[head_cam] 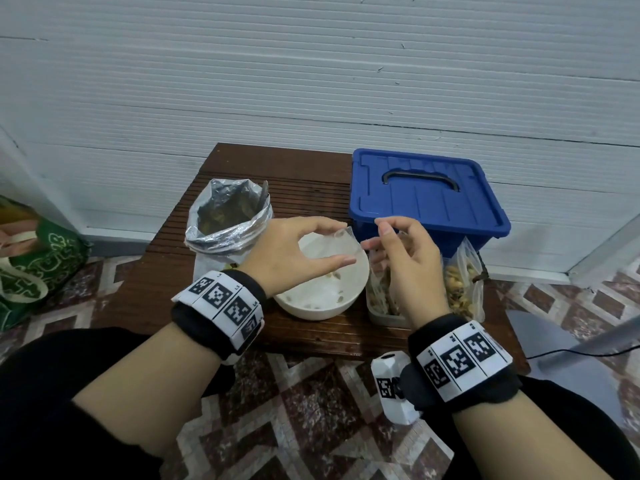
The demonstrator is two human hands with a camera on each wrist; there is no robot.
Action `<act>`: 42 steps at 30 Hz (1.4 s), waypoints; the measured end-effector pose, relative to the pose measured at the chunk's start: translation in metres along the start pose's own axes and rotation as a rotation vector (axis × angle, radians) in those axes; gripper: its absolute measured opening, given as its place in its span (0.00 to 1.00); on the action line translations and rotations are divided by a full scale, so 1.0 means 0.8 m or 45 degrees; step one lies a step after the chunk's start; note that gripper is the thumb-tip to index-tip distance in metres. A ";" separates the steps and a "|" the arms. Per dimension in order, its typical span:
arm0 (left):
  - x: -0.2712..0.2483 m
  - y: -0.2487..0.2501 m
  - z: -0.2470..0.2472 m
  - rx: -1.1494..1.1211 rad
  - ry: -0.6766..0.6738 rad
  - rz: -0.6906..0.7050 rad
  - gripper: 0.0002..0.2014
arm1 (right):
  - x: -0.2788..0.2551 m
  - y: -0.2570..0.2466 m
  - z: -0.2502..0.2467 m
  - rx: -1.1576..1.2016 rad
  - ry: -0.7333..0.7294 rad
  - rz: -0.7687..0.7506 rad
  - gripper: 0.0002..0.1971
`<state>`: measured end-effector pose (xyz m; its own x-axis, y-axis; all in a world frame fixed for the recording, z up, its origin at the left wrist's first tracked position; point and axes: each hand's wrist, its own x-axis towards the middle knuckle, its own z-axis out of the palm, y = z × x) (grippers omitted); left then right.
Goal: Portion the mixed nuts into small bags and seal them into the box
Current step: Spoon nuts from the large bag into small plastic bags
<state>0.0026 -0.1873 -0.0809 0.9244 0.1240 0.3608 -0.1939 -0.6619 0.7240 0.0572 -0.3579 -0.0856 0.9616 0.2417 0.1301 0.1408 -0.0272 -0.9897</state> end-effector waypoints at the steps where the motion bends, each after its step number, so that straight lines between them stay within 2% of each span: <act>1: 0.001 0.002 -0.002 -0.023 0.017 -0.015 0.24 | 0.001 -0.004 0.002 0.000 -0.007 -0.013 0.07; 9: 0.018 0.034 -0.057 -0.185 0.238 -0.037 0.22 | 0.016 -0.034 0.033 0.031 -0.074 -0.077 0.08; 12: 0.020 0.031 -0.094 -0.141 0.393 -0.086 0.25 | 0.025 -0.041 0.057 -0.084 -0.130 -0.095 0.05; 14: 0.022 0.023 -0.120 -0.133 0.509 -0.136 0.23 | 0.032 -0.046 0.074 -0.179 -0.204 -0.091 0.03; 15: 0.022 0.016 -0.132 -0.127 0.569 -0.157 0.21 | 0.036 -0.049 0.082 -0.236 -0.240 -0.097 0.04; 17: 0.019 -0.002 -0.152 -0.105 0.667 -0.205 0.19 | 0.044 -0.053 0.098 -0.378 -0.292 -0.131 0.11; 19: 0.015 -0.020 -0.162 -0.074 0.710 -0.290 0.19 | 0.052 -0.056 0.115 -0.495 -0.319 -0.144 0.17; 21: 0.010 -0.037 -0.163 -0.027 0.681 -0.397 0.15 | 0.058 -0.057 0.131 -0.560 -0.354 -0.144 0.21; 23: 0.006 -0.051 -0.156 0.025 0.580 -0.466 0.12 | 0.061 -0.056 0.144 -0.611 -0.370 -0.157 0.22; 28: 0.001 -0.080 -0.138 0.081 0.432 -0.555 0.16 | 0.064 -0.048 0.161 -0.603 -0.268 -0.167 0.08; 32: 0.000 -0.083 -0.135 0.081 0.414 -0.487 0.23 | 0.059 -0.049 0.158 -0.683 -0.236 -0.311 0.06; 37: -0.003 -0.075 -0.130 0.124 0.326 -0.396 0.18 | 0.050 -0.053 0.148 -0.671 -0.230 -0.571 0.04; 40: -0.005 -0.074 -0.129 0.149 0.314 -0.337 0.18 | 0.046 -0.044 0.142 -0.858 -0.248 -0.783 0.04; 42: -0.006 -0.075 -0.128 0.152 0.305 -0.305 0.20 | 0.044 -0.035 0.142 -1.002 -0.328 -0.824 0.06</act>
<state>-0.0239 -0.0726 -0.0655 0.8330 0.4464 0.3270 0.0719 -0.6732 0.7359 0.0601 -0.2386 -0.0603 0.5820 0.6319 0.5118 0.8121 -0.4195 -0.4057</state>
